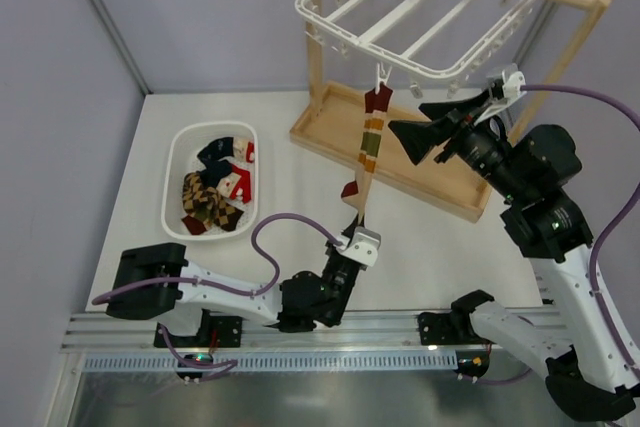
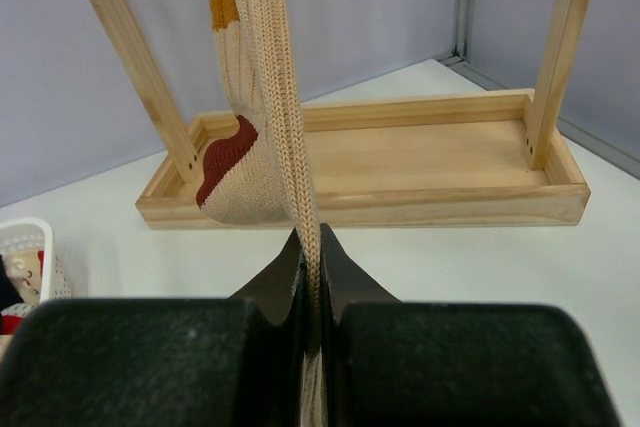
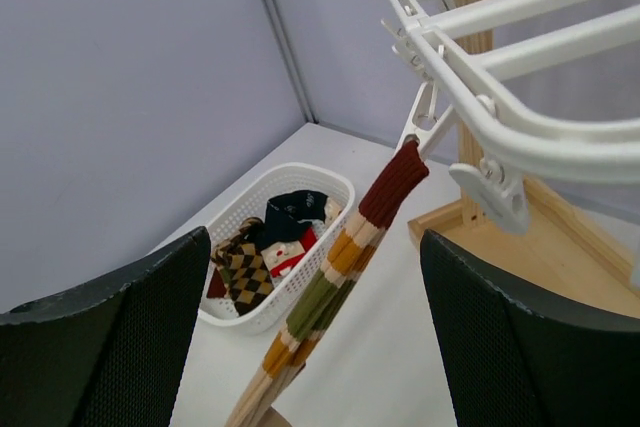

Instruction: Remove the socks clipped to the hanger

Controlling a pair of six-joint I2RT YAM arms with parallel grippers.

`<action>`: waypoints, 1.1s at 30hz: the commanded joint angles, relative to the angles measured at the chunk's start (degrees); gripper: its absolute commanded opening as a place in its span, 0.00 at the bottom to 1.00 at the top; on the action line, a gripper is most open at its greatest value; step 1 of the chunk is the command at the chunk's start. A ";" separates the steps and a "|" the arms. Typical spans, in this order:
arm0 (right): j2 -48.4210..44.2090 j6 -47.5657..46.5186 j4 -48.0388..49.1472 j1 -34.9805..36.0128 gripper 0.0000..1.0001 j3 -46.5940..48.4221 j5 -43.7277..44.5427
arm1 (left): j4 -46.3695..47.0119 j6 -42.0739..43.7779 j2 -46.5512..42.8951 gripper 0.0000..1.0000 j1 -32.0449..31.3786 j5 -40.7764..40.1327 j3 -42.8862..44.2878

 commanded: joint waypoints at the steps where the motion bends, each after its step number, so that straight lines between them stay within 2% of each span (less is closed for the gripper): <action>1: 4.42 1.20 -1.70 0.79 0.86 5.23 -3.90 | 1.90 -0.27 -1.68 0.00 -0.72 0.71 0.35; 8: 10.75 1.55 -1.43 2.46 0.86 8.84 -2.67 | -1.95 -2.82 -2.73 0.00 -0.54 3.35 -0.27; 14: 12.78 0.23 -2.49 4.05 0.86 11.30 2.34 | -7.06 -6.24 -4.13 0.00 0.43 5.46 -0.62; 20: 15.41 -0.91 -4.42 5.10 0.86 13.94 9.81 | -12.68 -10.55 -6.77 0.00 0.96 6.87 -1.58; 33: 21.56 -3.10 -6.88 7.91 0.86 19.21 24.03 | -16.29 -13.54 -8.89 0.00 1.04 7.66 -3.08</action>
